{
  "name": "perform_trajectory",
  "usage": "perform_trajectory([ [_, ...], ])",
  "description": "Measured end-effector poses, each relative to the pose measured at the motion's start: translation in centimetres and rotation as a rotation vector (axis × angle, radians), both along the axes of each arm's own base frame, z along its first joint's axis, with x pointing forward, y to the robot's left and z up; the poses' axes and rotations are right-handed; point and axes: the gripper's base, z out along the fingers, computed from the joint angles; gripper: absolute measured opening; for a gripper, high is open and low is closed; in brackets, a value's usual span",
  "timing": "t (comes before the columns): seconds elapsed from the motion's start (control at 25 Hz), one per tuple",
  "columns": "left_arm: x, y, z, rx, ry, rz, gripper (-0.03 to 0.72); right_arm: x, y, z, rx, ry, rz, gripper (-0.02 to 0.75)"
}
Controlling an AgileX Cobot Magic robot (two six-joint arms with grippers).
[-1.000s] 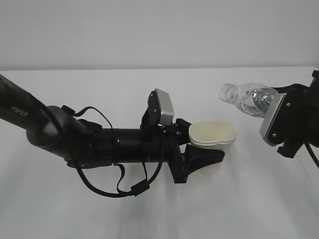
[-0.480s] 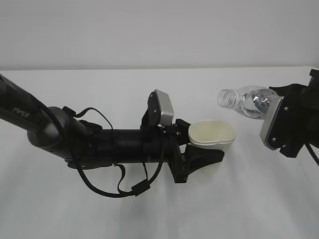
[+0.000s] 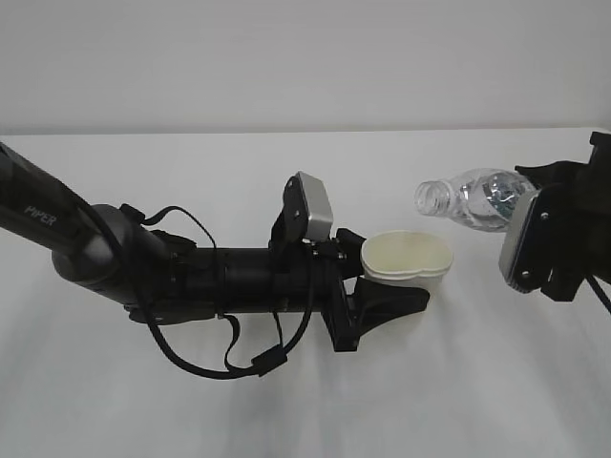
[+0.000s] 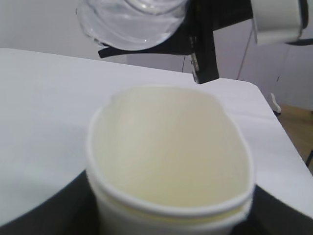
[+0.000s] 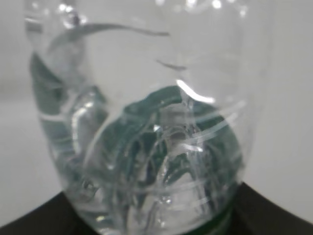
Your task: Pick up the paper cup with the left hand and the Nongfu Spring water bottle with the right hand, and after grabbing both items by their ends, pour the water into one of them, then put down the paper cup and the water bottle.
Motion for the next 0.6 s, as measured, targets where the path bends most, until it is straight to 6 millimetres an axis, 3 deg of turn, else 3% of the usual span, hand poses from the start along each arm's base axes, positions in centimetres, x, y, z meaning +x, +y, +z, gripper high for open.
perform_trajectory([
  [0.6,-0.07,-0.01,-0.03,0.003,0.003,-0.007,0.437,0.13,-0.17,0.27,-0.058,-0.046,0.000,0.384],
])
